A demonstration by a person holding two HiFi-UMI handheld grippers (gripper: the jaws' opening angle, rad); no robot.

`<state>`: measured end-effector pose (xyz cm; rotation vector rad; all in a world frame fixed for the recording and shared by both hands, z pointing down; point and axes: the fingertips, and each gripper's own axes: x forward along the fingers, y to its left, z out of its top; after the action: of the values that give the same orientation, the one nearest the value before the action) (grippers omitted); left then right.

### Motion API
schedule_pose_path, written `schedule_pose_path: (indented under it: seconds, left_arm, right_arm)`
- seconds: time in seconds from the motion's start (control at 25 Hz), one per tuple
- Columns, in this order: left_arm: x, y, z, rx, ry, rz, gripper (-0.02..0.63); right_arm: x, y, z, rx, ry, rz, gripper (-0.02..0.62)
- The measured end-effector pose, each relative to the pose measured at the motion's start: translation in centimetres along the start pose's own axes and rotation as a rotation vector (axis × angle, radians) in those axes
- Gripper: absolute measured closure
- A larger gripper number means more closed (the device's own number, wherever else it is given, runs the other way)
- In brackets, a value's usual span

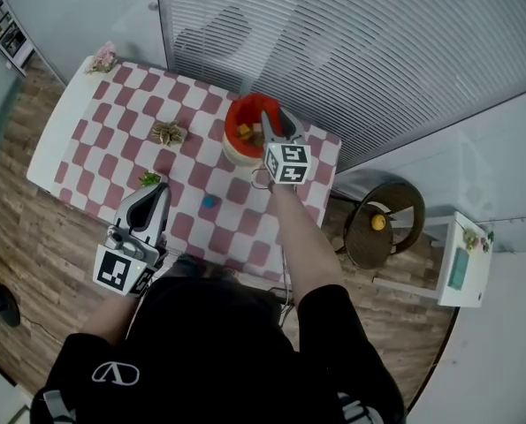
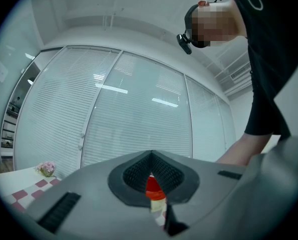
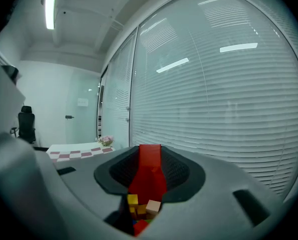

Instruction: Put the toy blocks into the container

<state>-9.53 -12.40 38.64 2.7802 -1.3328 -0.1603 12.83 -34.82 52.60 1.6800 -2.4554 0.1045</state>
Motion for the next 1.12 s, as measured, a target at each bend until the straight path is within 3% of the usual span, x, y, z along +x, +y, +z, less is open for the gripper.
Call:
schedule_pose_path:
  seconds: [0.32,0.48,0.64,0.84,1.12]
  left_arm:
    - [-0.2,0.2,-0.2,-0.004,0.003,0.01,0.601]
    - [-0.3,0.2,-0.1,-0.002,0.001,0.01,0.601]
    - [-0.3,0.2,-0.1,-0.001,0.0,0.008,0.601]
    - [-0.2,0.2,0.3,-0.001,-0.007,0.007,0.601]
    - [0.2,-0.3,1.0,-0.004,-0.039,0.008,0.601]
  right_arm:
    - [0.4,-0.5,-2.6,0.022,0.082,-0.01,0.448]
    - [0.5,-0.4,-2.6,0.031,0.089,0.002,0.41]
    - [0.5,-0.3,-2.1,0.018,0.082,0.005,0.411]
    - [-0.5,0.0,1.0,-0.008,0.008,0.006,0.422]
    - [-5.0,3.4,8.8,-0.057,-0.189,0.067,0.426]
